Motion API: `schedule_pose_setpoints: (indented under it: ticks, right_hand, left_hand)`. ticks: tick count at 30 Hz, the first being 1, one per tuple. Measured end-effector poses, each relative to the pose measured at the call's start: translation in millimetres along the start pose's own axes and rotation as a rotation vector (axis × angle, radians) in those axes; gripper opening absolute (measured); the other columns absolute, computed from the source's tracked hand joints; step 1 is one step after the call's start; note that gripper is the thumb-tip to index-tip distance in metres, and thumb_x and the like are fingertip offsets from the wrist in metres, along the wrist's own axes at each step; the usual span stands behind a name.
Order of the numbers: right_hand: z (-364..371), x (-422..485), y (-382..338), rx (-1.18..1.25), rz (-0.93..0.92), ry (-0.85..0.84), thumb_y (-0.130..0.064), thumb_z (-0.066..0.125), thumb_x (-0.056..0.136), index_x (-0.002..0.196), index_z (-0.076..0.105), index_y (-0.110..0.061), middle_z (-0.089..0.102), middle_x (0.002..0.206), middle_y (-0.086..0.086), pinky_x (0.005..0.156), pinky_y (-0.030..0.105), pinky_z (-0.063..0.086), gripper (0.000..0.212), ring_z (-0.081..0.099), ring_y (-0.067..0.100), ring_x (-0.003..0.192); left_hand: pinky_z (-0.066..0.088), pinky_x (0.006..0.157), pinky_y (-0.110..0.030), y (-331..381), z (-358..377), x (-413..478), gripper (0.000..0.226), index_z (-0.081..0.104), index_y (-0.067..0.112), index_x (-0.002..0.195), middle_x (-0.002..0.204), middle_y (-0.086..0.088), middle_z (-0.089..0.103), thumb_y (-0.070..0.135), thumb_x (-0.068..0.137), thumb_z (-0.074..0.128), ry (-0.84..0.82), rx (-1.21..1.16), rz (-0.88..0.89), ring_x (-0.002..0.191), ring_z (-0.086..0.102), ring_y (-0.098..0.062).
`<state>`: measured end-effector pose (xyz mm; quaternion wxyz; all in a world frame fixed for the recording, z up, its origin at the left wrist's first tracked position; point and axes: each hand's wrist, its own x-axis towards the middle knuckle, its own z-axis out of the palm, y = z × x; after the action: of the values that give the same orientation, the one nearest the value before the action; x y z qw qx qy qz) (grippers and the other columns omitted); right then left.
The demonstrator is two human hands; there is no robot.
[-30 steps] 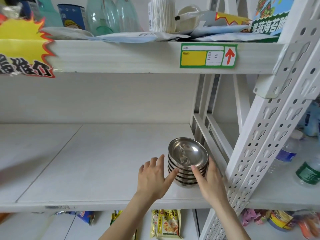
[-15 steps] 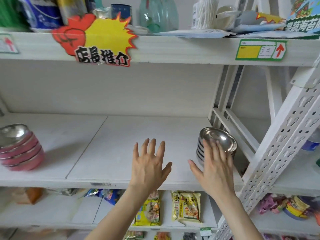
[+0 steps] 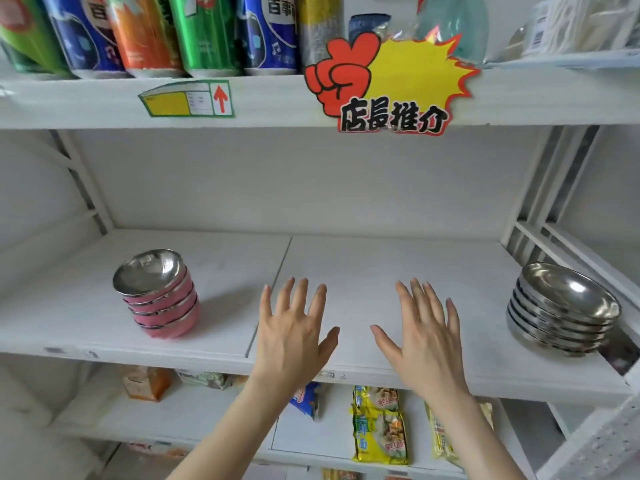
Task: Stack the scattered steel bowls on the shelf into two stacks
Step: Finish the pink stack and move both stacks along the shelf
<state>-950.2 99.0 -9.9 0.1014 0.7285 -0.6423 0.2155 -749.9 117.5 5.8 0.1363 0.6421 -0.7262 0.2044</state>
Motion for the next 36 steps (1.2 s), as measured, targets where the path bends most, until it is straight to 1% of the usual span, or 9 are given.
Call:
schedule_pose_setpoints:
  ticks: [4, 9, 15, 20, 23, 26, 30, 34, 36]
  right_hand:
    - [13, 17, -46, 0.010, -0.027, 0.009, -0.067, 0.027, 0.085, 0.141, 0.038, -0.016, 0.042, 0.148, 0.010, 0.112, 0.051, 0.024, 0.077, 0.032, 0.026, 0.141]
    - [33, 29, -108, -0.008, -0.049, -0.002, -0.066, 0.033, 0.084, 0.141, 0.037, -0.016, 0.041, 0.148, 0.009, 0.114, 0.050, 0.020, 0.076, 0.030, 0.026, 0.141]
    - [52, 34, -188, -0.010, 0.007, 0.021, -0.065, 0.033, 0.083, 0.140, 0.039, -0.014, 0.044, 0.146, 0.010, 0.113, 0.048, 0.019, 0.076, 0.034, 0.026, 0.139]
    - [67, 36, -262, 0.020, 0.070, 0.058, -0.065, 0.033, 0.083, 0.138, 0.041, -0.013, 0.047, 0.144, 0.011, 0.110, 0.050, 0.026, 0.076, 0.038, 0.027, 0.137]
    - [77, 35, -303, 0.084, 0.095, 0.067, -0.065, 0.032, 0.083, 0.138, 0.041, -0.014, 0.047, 0.143, 0.010, 0.109, 0.050, 0.031, 0.075, 0.039, 0.027, 0.136]
    - [87, 40, -335, 0.252, 0.116, 0.034, -0.068, 0.029, 0.082, 0.141, 0.035, -0.017, 0.043, 0.146, 0.008, 0.110, 0.044, 0.033, 0.079, 0.036, 0.024, 0.137]
    - [100, 53, -365, 0.473, 0.124, -0.076, -0.069, 0.033, 0.082, 0.146, 0.026, -0.021, 0.036, 0.151, 0.000, 0.110, 0.037, 0.029, 0.080, 0.030, 0.018, 0.139]
    - [108, 68, -383, 0.600, 0.186, -0.209, -0.063, 0.042, 0.087, 0.148, 0.020, -0.023, 0.030, 0.154, -0.003, 0.111, 0.037, 0.028, 0.076, 0.027, 0.018, 0.141]
    - [111, 75, -387, 0.667, 0.246, -0.278, -0.065, 0.042, 0.085, 0.149, 0.018, -0.023, 0.026, 0.156, -0.002, 0.113, 0.040, 0.027, 0.080, 0.025, 0.019, 0.142]
  left_hand:
    - [0.040, 0.100, -0.059, -49, 5, 5, 0.063, 0.056, 0.014, 0.128, 0.127, -0.015, 0.061, 0.055, 0.081, 0.048, 0.032, -0.004, -0.020, 0.123, 0.053, -0.036]
    - [0.038, 0.103, -0.059, -112, 12, 1, 0.063, 0.055, 0.015, 0.130, 0.131, -0.014, 0.059, 0.056, 0.082, 0.049, 0.047, -0.002, -0.018, 0.126, 0.051, -0.035]
    - [0.036, 0.103, -0.060, -197, 21, -4, 0.063, 0.054, 0.015, 0.131, 0.132, -0.015, 0.058, 0.056, 0.084, 0.046, 0.055, -0.032, 0.065, 0.127, 0.050, -0.036]
    - [0.035, 0.103, -0.060, -266, 19, -7, 0.061, 0.055, 0.015, 0.129, 0.131, -0.015, 0.058, 0.053, 0.083, 0.048, 0.102, -0.056, 0.139, 0.126, 0.050, -0.037]
    - [0.035, 0.102, -0.058, -302, 19, -12, 0.059, 0.055, 0.015, 0.128, 0.131, -0.013, 0.057, 0.052, 0.083, 0.050, 0.132, -0.086, 0.131, 0.124, 0.050, -0.036]
    - [0.037, 0.102, -0.057, -337, 25, -13, 0.060, 0.055, 0.016, 0.128, 0.130, -0.010, 0.058, 0.056, 0.083, 0.049, 0.142, -0.138, 0.065, 0.122, 0.051, -0.034]
    - [0.039, 0.103, -0.055, -381, 41, -11, 0.069, 0.047, 0.017, 0.137, 0.135, -0.013, 0.055, 0.063, 0.086, 0.035, 0.066, -0.183, -0.046, 0.125, 0.049, -0.035]
    - [0.035, 0.107, -0.048, -407, 59, -9, 0.084, 0.026, 0.024, 0.149, 0.148, -0.008, 0.040, 0.074, 0.082, 0.018, -0.099, -0.332, -0.142, 0.133, 0.039, -0.030]
    - [0.034, 0.106, -0.046, -413, 70, -7, 0.084, 0.017, 0.028, 0.151, 0.151, -0.005, 0.034, 0.077, 0.082, 0.022, -0.203, -0.484, -0.199, 0.134, 0.036, -0.029]
